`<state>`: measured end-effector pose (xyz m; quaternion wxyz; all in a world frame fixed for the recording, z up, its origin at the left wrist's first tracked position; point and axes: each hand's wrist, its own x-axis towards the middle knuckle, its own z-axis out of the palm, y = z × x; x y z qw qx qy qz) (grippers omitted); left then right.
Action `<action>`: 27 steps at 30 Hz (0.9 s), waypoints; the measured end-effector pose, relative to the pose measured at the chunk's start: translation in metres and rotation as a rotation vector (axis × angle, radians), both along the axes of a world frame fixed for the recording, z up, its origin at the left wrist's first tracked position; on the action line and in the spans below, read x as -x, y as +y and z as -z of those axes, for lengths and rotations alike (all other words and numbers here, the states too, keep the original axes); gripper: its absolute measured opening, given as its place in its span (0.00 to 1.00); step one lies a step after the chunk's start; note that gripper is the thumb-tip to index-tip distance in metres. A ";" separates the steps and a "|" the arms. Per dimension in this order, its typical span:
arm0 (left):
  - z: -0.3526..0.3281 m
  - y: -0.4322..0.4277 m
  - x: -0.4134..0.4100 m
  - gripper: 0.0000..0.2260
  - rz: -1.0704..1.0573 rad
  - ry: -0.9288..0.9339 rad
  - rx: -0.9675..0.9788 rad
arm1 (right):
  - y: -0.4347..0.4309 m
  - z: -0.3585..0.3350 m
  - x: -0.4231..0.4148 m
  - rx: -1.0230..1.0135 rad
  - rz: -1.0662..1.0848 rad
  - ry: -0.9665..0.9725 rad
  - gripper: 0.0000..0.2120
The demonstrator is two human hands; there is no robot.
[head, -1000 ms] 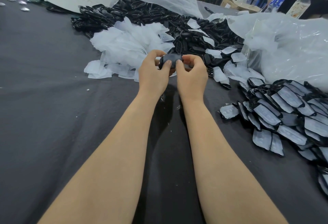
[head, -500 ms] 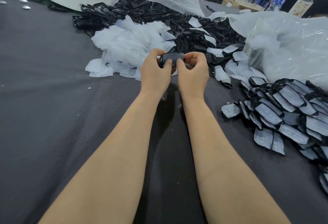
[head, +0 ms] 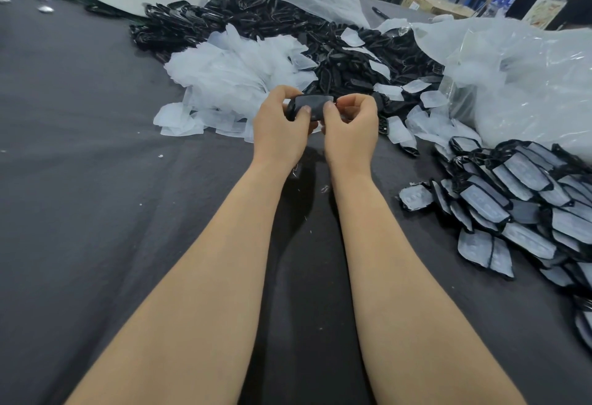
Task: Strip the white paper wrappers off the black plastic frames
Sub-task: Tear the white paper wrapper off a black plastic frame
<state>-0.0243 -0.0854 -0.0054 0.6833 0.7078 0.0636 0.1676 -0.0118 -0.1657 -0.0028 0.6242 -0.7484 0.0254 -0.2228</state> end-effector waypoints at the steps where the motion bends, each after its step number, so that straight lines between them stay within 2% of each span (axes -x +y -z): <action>1: 0.000 0.000 0.000 0.08 0.002 -0.001 -0.001 | -0.001 0.000 -0.001 -0.055 -0.016 0.025 0.06; 5: 0.000 0.001 0.000 0.10 0.009 -0.007 0.016 | -0.005 -0.002 -0.004 -0.189 -0.101 0.137 0.05; 8: -0.001 0.001 0.000 0.12 0.016 -0.012 0.039 | -0.007 -0.004 -0.003 -0.337 -0.163 0.161 0.08; 13: -0.001 0.001 0.000 0.09 0.029 -0.026 0.052 | -0.009 -0.006 -0.004 -0.411 -0.183 0.196 0.10; 16: 0.000 0.001 -0.001 0.08 0.036 -0.020 0.055 | -0.008 -0.006 -0.003 -0.381 -0.178 0.183 0.09; 21: 0.002 0.002 -0.001 0.08 0.045 -0.020 0.052 | -0.005 -0.003 0.000 -0.163 -0.155 0.142 0.07; 27: -0.001 0.002 0.001 0.10 0.054 -0.014 0.063 | -0.004 -0.004 0.001 -0.175 -0.146 0.149 0.09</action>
